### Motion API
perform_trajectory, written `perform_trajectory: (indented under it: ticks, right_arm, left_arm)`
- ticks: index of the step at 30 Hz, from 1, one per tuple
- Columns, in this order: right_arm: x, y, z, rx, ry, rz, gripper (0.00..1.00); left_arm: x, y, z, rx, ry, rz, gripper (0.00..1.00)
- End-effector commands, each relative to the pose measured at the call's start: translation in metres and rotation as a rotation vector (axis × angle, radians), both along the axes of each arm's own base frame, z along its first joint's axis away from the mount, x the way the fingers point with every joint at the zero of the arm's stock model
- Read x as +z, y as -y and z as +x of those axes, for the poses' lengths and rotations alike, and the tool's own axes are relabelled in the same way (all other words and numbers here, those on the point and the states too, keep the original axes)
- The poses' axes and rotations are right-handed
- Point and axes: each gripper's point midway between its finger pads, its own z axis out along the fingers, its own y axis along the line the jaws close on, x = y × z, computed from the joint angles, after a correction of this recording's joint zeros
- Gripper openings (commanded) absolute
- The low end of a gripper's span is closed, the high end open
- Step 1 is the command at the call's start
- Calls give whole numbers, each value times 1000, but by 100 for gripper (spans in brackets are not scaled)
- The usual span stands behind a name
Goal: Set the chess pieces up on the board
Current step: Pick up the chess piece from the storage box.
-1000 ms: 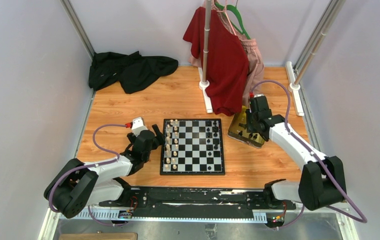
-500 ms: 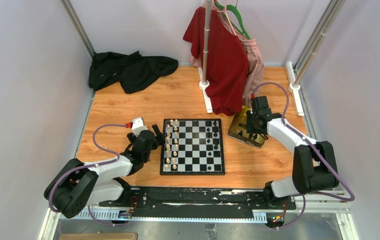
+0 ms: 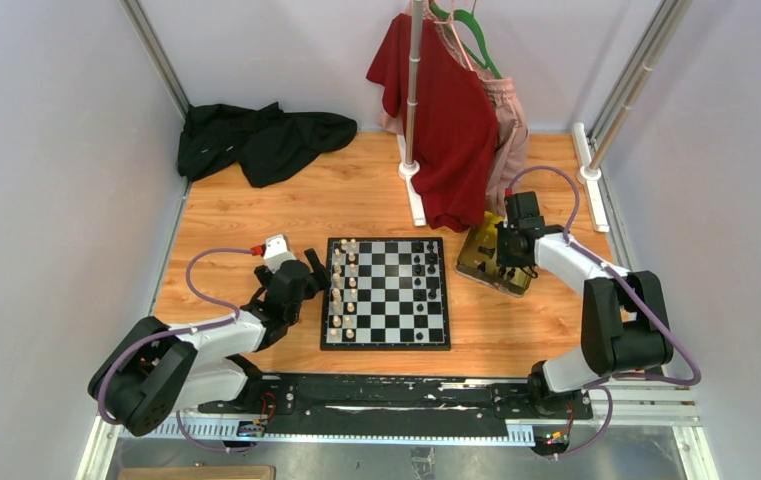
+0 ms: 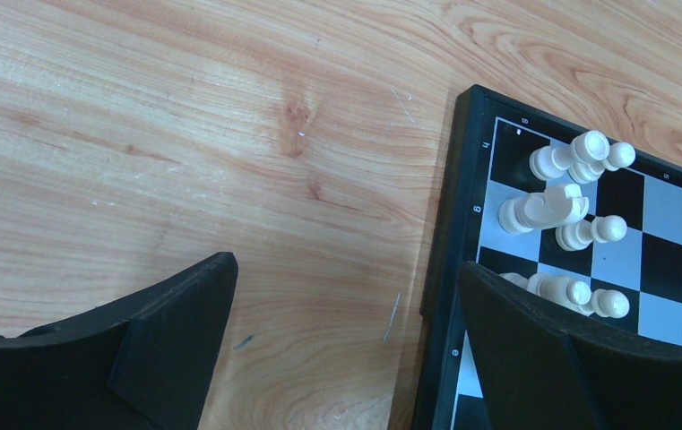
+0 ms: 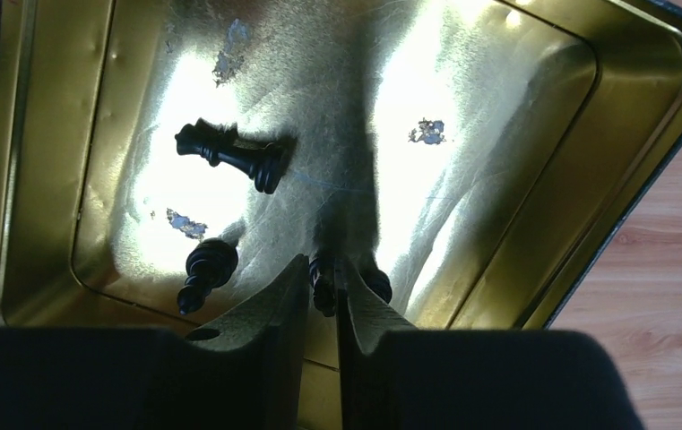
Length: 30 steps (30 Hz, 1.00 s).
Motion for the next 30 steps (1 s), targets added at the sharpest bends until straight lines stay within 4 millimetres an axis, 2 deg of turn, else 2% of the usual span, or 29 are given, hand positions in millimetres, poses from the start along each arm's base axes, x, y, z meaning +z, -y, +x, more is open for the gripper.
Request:
perform_trajectory:
  ticks: [1, 5, 9, 18, 30]
  right_arm:
    - [-6, 5, -7, -28, -26, 15, 19]
    - [-2, 5, -6, -31, -12, 18, 8]
    - [11, 5, -1, -34, 24, 24, 2]
    - [39, -1, 10, -21, 81, 47, 0]
    - [76, -17, 2, 37, 143, 48, 0]
  left_arm:
    - [2, 1, 2, 8, 21, -8, 100]
    - [3, 1, 2, 8, 23, -11, 100]
    - [3, 0, 1, 8, 24, -11, 100]
    - [4, 0, 1, 9, 28, -12, 100]
    - [3, 0, 1, 9, 24, -8, 100]
